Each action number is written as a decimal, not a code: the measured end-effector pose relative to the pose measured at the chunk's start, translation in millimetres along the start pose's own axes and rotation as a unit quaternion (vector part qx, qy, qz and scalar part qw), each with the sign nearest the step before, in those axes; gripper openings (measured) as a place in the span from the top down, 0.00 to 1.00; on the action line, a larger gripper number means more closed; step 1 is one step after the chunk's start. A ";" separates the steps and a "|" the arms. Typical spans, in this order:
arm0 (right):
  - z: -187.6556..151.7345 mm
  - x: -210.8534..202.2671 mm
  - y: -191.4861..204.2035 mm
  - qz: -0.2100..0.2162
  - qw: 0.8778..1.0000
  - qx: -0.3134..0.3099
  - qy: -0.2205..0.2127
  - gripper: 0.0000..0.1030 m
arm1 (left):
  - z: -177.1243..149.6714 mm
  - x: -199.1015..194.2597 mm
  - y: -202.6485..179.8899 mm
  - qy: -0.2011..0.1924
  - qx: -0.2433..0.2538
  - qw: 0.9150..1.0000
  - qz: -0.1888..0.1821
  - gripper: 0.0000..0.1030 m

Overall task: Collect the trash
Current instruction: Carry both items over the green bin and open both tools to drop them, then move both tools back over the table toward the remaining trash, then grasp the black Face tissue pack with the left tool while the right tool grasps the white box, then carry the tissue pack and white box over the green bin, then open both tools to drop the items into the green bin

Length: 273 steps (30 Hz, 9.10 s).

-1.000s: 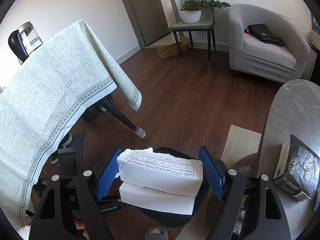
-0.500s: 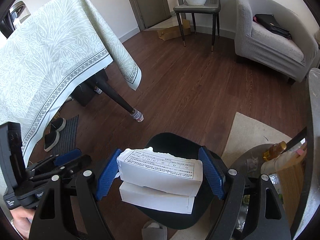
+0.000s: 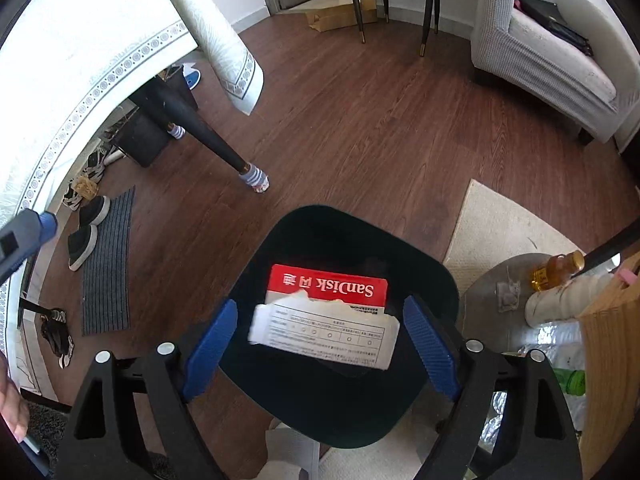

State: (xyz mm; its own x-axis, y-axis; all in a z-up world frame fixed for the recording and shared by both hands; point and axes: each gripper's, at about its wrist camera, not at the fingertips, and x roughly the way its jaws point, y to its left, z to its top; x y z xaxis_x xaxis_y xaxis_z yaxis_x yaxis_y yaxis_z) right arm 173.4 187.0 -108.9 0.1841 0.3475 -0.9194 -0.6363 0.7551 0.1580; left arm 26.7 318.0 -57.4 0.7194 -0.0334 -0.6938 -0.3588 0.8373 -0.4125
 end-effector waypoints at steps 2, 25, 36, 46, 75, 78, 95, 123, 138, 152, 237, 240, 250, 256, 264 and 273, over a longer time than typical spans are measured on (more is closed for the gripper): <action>-5.0 6.6 3.9 -0.008 1.000 -0.011 0.009 0.09 | 1.7 -2.3 -2.3 -0.003 0.002 1.000 -0.005 0.52; -31.2 -66.8 34.9 0.038 0.993 -0.110 -0.021 0.09 | 28.4 -39.5 -48.2 -0.083 0.028 0.995 -0.037 0.36; -42.3 -161.0 11.6 0.050 0.986 -0.108 -0.120 0.09 | 32.3 -34.2 -78.8 -0.100 0.042 0.993 -0.036 0.31; -63.4 -205.6 -44.8 0.005 0.982 -0.061 -0.180 0.11 | 25.1 -16.7 -134.7 -0.093 0.074 0.991 -0.063 0.25; -131.2 -268.0 -177.1 -0.120 0.957 0.055 -0.260 0.14 | -34.5 55.6 -288.8 -0.035 0.230 0.968 -0.098 0.16; -135.4 -268.0 -181.2 -0.121 0.957 0.059 -0.259 0.14 | -43.9 66.3 -303.2 -0.022 0.258 0.962 -0.086 0.13; -148.7 -262.0 -206.6 -0.123 0.959 0.076 -0.242 0.14 | -54.7 105.6 -322.4 0.020 0.282 0.958 -0.039 0.12; -125.8 -240.8 -203.4 -0.143 0.957 0.099 -0.232 0.39 | -39.1 83.8 -307.0 0.002 0.227 0.970 -0.083 0.29; -116.9 -237.2 -208.6 -0.158 0.954 0.119 -0.224 0.69 | -30.6 71.0 -290.3 -0.007 0.216 0.973 -0.080 0.29; -113.9 -256.4 -203.8 -0.178 0.946 0.123 -0.242 0.73 | -25.0 54.5 -277.8 -0.018 0.206 0.975 -0.079 0.29; 9.6 -130.6 -13.8 0.014 0.990 0.022 -0.139 0.73 | -58.6 106.0 -40.8 0.172 0.139 0.972 0.078 0.20; 8.2 -111.7 -14.4 0.015 0.992 0.023 -0.123 0.73 | -51.1 91.9 -37.6 0.154 0.133 0.976 0.073 0.23; -2.9 -39.6 -15.2 0.023 0.998 0.026 -0.054 0.73 | -21.0 39.2 -53.2 0.063 0.125 0.989 0.055 0.41; -11.2 -7.8 -9.3 0.025 0.999 0.021 -0.020 0.73 | -8.1 16.0 -70.7 0.029 0.123 0.991 0.041 0.52; -16.2 26.8 5.3 0.024 0.999 0.010 0.025 0.64 | 3.9 -4.6 -93.0 0.006 0.127 0.992 0.020 0.57; -28.2 37.4 11.4 -0.016 0.998 -0.029 0.046 0.43 | 10.7 -22.4 -111.3 -0.016 0.126 0.992 0.001 0.57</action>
State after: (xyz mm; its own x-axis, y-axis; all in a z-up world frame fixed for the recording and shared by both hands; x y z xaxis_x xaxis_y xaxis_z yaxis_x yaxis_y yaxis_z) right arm 151.8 192.9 -151.6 0.1370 0.2694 -0.9532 -0.6744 0.7302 0.1095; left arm 56.9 231.4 10.4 0.7383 -0.0183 -0.6742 -0.2032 0.9471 -0.2482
